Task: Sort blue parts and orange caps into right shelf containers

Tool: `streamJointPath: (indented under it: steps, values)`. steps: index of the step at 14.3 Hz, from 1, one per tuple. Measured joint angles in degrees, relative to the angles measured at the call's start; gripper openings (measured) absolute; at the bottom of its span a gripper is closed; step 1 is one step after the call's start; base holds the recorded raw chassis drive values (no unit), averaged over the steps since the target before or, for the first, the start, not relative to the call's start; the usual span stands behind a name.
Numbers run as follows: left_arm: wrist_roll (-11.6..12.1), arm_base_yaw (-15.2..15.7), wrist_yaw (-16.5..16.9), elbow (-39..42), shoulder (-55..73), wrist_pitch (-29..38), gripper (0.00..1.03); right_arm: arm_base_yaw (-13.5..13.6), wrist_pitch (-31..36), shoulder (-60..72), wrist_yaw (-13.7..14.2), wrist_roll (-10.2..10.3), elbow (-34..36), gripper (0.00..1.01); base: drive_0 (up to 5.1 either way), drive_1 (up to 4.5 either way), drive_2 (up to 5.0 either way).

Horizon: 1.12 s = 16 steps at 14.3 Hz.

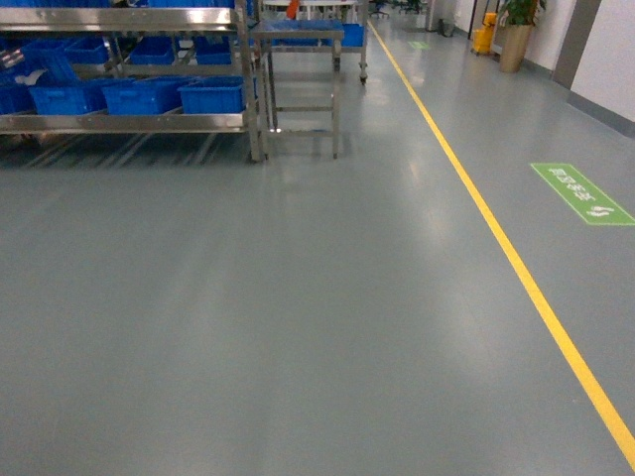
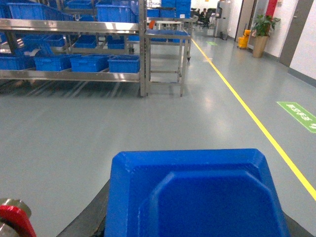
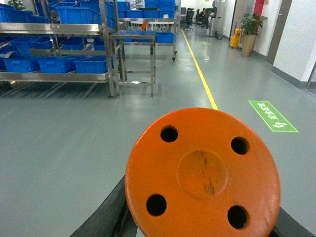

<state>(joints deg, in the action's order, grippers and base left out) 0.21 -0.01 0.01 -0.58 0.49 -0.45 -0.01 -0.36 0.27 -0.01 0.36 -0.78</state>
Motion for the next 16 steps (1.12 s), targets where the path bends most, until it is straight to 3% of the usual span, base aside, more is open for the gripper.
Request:
streamJointPath:
  steps: [16]
  values:
    - [0.00,0.04,-0.17,0.00,-0.02,0.11,0.43,0.00,-0.04,0.00,-0.02,0.00,0.00,0.43,-0.1,4.21,-4.5]
